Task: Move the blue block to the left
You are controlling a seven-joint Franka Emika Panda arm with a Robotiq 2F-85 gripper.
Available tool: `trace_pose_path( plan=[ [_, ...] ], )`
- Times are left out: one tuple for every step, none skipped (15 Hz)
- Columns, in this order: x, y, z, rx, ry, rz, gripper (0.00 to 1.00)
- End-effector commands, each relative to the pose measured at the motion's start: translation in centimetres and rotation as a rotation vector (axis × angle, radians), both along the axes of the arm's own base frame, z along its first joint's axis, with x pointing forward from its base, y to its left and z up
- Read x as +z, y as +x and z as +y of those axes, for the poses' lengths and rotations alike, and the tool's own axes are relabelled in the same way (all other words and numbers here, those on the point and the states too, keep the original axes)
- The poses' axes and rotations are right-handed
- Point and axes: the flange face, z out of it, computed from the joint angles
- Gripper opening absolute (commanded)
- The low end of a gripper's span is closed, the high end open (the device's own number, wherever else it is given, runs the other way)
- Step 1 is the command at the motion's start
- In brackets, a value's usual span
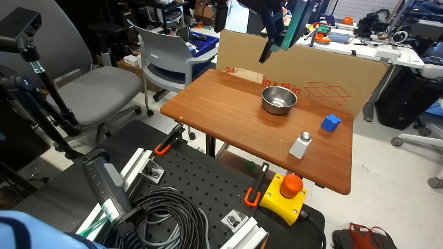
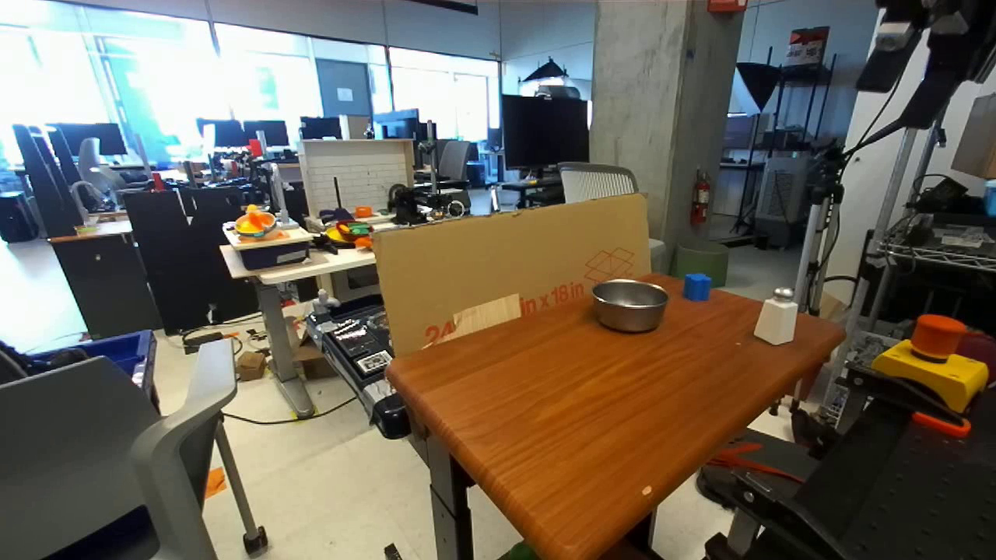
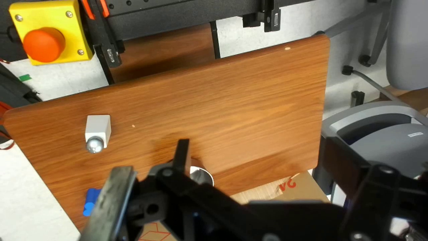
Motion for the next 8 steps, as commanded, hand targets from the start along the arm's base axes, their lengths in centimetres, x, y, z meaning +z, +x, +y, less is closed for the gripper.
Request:
trace_pose_path(
  plan=[
    [0.1, 0.0, 0.0, 0.000, 0.000, 0.001, 1.00],
    [0.3, 0.4, 0.0, -0.024, -0.002, -0.027, 1.00],
    [0.3, 1.2, -0.2, -0.038, -0.022, -0.041, 1.00],
    [0.4, 2.6, -0.7, -0.068, -0.035, -0.057, 1.00],
    [0.4, 3.8, -1.2, -0.081, -0.052, -0.073, 1.00],
    [0.3, 5.4, -2.0, -0.090, -0.071, -0.086, 1.00],
    [0.0, 6.8, -3.0, -0.112, -0.085, -0.093, 1.00],
    [-0.4, 8.2, -4.1, -0.126, -0.107, -0.100, 1.00]
  ],
)
